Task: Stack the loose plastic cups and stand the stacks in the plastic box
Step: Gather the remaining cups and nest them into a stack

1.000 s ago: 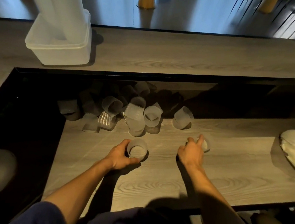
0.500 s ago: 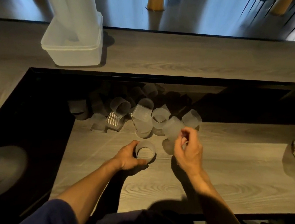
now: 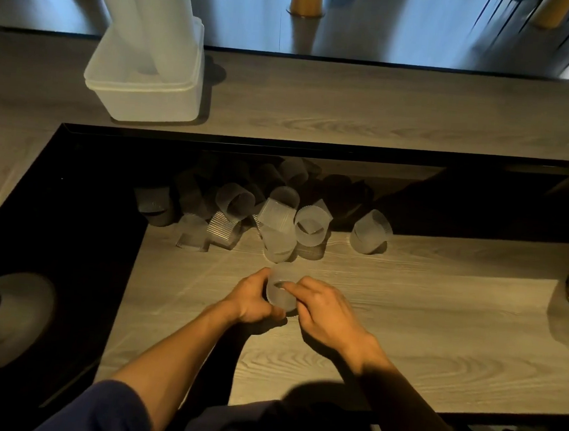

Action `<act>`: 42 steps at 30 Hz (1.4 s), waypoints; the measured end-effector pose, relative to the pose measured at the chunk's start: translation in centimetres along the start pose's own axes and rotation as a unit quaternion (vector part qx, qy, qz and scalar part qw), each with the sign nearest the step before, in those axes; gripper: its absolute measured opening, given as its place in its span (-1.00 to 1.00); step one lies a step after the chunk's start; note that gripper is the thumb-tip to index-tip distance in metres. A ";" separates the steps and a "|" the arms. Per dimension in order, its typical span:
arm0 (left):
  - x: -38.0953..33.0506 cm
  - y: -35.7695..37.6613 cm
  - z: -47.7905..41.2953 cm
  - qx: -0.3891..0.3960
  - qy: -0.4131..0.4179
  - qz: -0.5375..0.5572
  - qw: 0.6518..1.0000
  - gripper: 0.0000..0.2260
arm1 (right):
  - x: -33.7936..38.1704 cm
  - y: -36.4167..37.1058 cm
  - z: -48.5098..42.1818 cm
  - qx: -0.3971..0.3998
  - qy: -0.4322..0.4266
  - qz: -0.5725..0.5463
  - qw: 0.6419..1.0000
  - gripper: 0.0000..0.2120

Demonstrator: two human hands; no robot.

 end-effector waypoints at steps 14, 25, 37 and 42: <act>-0.4 -0.3 -0.3 -0.002 0.014 0.012 1.000 -0.25 | -3.8 -3.0 -1.4 -0.055 0.106 -0.054 0.991 -0.70; -1.0 -0.7 -0.6 0.011 0.028 -0.013 0.999 -0.18 | -12.6 -6.9 -1.3 -0.056 0.384 -0.153 0.909 -0.49; -0.9 -0.5 -0.7 0.000 0.037 -0.019 0.999 -0.26 | -7.9 -9.8 0.9 -0.323 0.276 -0.281 0.860 -0.84; -0.9 -0.4 -0.6 -0.006 0.030 -0.007 1.000 -0.22 | -3.3 -10.2 -0.4 -0.145 0.096 -0.444 0.879 -0.68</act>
Point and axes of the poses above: each hand's wrist, its own z-axis away from the middle knuckle, its own y-axis out of the palm, x = y × z, the point moved 5 cm from there along -z, towards the middle knuckle, and after that the axes turned 10 degrees about x, right-handed, at the moved point
